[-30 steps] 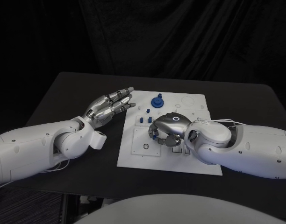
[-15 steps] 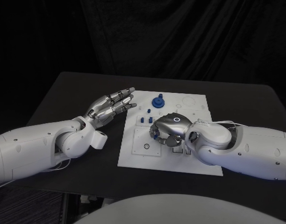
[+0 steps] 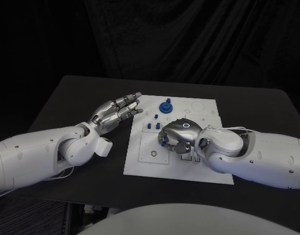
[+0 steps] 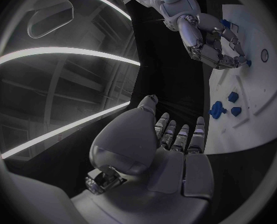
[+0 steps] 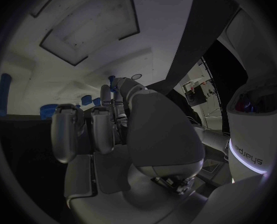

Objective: Assemble the parts on the task board

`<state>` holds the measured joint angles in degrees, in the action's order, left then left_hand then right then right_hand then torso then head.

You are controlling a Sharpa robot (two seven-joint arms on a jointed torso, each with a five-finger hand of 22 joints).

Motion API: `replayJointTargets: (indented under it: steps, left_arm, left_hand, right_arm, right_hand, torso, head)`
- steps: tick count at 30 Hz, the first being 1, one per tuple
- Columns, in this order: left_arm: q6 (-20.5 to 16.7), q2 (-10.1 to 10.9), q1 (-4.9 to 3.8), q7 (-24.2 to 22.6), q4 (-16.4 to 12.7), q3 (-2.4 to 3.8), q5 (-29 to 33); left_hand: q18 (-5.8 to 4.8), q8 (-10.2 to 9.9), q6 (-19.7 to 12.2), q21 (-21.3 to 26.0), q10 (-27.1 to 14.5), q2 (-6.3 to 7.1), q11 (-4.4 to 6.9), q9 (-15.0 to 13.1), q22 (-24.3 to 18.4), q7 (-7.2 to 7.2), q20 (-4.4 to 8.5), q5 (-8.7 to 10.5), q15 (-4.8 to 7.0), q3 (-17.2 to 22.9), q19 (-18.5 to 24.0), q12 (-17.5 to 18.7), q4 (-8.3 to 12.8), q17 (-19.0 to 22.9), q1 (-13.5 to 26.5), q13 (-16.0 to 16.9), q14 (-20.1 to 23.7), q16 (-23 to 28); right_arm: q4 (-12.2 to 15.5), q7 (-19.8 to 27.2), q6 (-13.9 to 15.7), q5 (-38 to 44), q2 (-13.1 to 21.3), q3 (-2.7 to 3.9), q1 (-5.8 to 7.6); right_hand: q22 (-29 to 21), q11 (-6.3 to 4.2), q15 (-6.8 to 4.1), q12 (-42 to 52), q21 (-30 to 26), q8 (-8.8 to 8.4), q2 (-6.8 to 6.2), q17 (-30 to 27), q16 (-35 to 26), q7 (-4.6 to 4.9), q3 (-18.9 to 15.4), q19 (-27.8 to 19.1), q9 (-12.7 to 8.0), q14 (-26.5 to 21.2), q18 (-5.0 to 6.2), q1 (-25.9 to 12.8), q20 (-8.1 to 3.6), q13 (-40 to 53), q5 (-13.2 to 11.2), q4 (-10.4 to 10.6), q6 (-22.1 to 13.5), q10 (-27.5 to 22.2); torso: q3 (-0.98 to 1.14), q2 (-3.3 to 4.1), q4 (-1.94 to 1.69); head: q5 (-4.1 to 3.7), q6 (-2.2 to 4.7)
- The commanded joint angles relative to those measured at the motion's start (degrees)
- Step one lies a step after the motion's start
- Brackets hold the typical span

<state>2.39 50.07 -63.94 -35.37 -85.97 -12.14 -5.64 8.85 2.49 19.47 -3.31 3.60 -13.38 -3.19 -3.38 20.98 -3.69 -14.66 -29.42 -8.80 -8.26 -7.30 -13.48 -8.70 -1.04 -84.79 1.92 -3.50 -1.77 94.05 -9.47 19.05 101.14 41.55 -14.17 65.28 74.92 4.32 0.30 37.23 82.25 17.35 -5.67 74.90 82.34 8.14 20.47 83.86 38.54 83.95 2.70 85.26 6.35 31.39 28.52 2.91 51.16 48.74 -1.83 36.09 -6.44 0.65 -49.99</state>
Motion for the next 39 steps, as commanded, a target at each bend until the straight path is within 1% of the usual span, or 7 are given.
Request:
replayJointTargets:
  steps: [1,15,24,27,34,36,39]
  left_arm:
    - [0.4,-0.2,0.12,-0.2,0.0,0.06,0.3]
    - [0.8,-0.7,0.25,0.3,0.5,0.06,0.3]
    - [1.0,-0.8,0.45,0.6,0.7,0.06,0.3]
    - [1.1,-0.8,0.52,0.6,0.8,0.06,0.3]
    - [1.2,-0.8,0.66,0.7,0.9,0.06,0.3]
    - [1.2,-0.8,0.69,0.7,0.9,0.06,0.3]
    - [1.2,-0.8,0.75,0.7,0.9,0.06,0.3]
  left_hand:
    - [1.07,0.1,-0.1,-0.2,-0.3,-0.45,0.21,0.0,-0.1,-0.26,0.22,0.34,0.07,0.3,0.1,0.3,0.1,0.1,0.0,0.0,0.2,-0.1]
    - [1.04,0.1,-0.1,-0.1,-0.4,-0.34,0.19,0.0,-0.2,-0.31,0.15,0.59,-0.01,0.3,0.1,0.4,0.1,0.1,0.2,0.0,0.3,0.0]
    - [1.02,0.2,0.4,-0.1,-0.5,-0.39,0.14,-0.1,-0.3,-0.47,0.12,0.78,-0.06,0.3,0.1,0.4,0.0,0.1,0.3,0.0,0.3,0.0]
    - [1.02,0.2,0.6,-0.1,-0.5,-0.40,0.12,-0.2,-0.3,-0.52,0.11,0.82,-0.07,0.3,0.1,0.4,0.0,0.1,0.3,0.0,0.3,0.0]
    - [1.01,0.3,0.9,-0.1,-0.5,-0.42,0.07,-0.2,-0.3,-0.59,0.09,0.86,-0.08,0.4,0.1,0.4,0.0,0.1,0.4,0.0,0.3,0.0]
    - [1.01,0.3,0.9,-0.1,-0.5,-0.42,0.07,-0.2,-0.3,-0.59,0.09,0.86,-0.08,0.4,0.1,0.4,0.0,0.1,0.4,0.0,0.3,0.0]
    - [1.01,0.3,1.0,-0.1,-0.5,-0.41,0.06,-0.2,-0.3,-0.61,0.09,0.86,-0.09,0.4,0.1,0.4,0.0,0.1,0.4,0.0,0.3,0.0]
  right_arm:
    - [-0.2,-0.4,0.3,0.7,0.0,0.03,-0.13]
    - [-0.8,-0.4,-1.4,0.7,-0.6,0.03,-0.22]
    - [-1.3,-0.1,-2.6,0.7,-1.0,0.02,-0.60]
    - [-1.4,-0.1,-2.8,0.7,-1.1,0.02,-0.75]
    - [-1.5,-0.1,-3.0,0.7,-0.9,0.02,-0.87]
    - [-1.5,-0.1,-2.7,0.7,-0.9,0.02,-0.89]
    - [-1.4,0.0,-1.9,0.7,-0.7,0.02,-0.90]
  right_hand:
    - [12.1,0.04,0.04,-0.2,-0.1,0.06,-0.12,2.6,-0.1,-0.01,0.0,0.2,0.0,0.4,-0.45,0.7,0.23,0.1,-0.2,-0.3,0.3,0.3]
    - [12.0,0.03,0.03,-0.6,-0.4,-0.43,-0.28,2.2,-0.3,-0.09,-0.1,-0.1,-0.4,0.2,-0.37,0.2,0.22,-0.3,-1.1,0.0,0.0,0.2]
    - [11.8,-0.03,-0.24,-2.2,-1.2,-2.67,-0.83,1.3,-0.7,-0.46,-0.5,-0.6,-2.4,-0.3,-0.18,-0.7,0.06,-1.5,-7.6,1.3,-2.1,-0.7]
    - [11.6,0.08,-0.15,-2.6,-1.6,-4.05,-1.19,0.8,-1.0,-0.44,-0.5,-1.0,-3.5,-0.6,-0.09,-0.9,0.06,-1.7,-8.7,1.8,-4.0,-1.5]
    - [11.4,0.56,0.20,-3.1,-2.2,-5.12,-1.71,0.4,-1.2,-0.76,-0.8,-1.4,-4.9,-0.9,0.03,-1.3,0.31,-1.9,-10.3,2.5,-5.1,-3.0]
    - [11.2,0.98,0.47,-3.5,-2.8,-5.94,-2.15,0.1,-1.4,-1.30,-1.3,-1.7,-5.7,-1.1,0.16,-2.2,0.52,-2.0,-12.5,3.3,-6.0,-4.4]
    - [11.0,1.40,0.70,-3.7,-3.4,-7.27,-2.50,-0.3,-1.6,-1.70,-1.7,-2.1,-7.1,-1.3,0.30,-2.4,0.76,-2.0,-13.5,4.0,-7.2,-5.9]
  torso:
    - [-0.01,0.00,0.05]
    - [-0.04,-0.01,-0.05]
    - [-0.05,0.00,0.01]
    - [-0.07,-0.02,-0.04]
    - [-0.04,-0.02,-0.02]
    - [-0.03,-0.04,-0.03]
    - [-0.02,-0.06,-0.03]
  head:
    - [0.01,-0.01]
    - [0.01,-0.01]
    - [0.08,-0.01]
    - [0.04,-0.01]
    - [-0.16,-0.01]
    - [-0.16,-0.01]
    - [-0.23,-0.01]
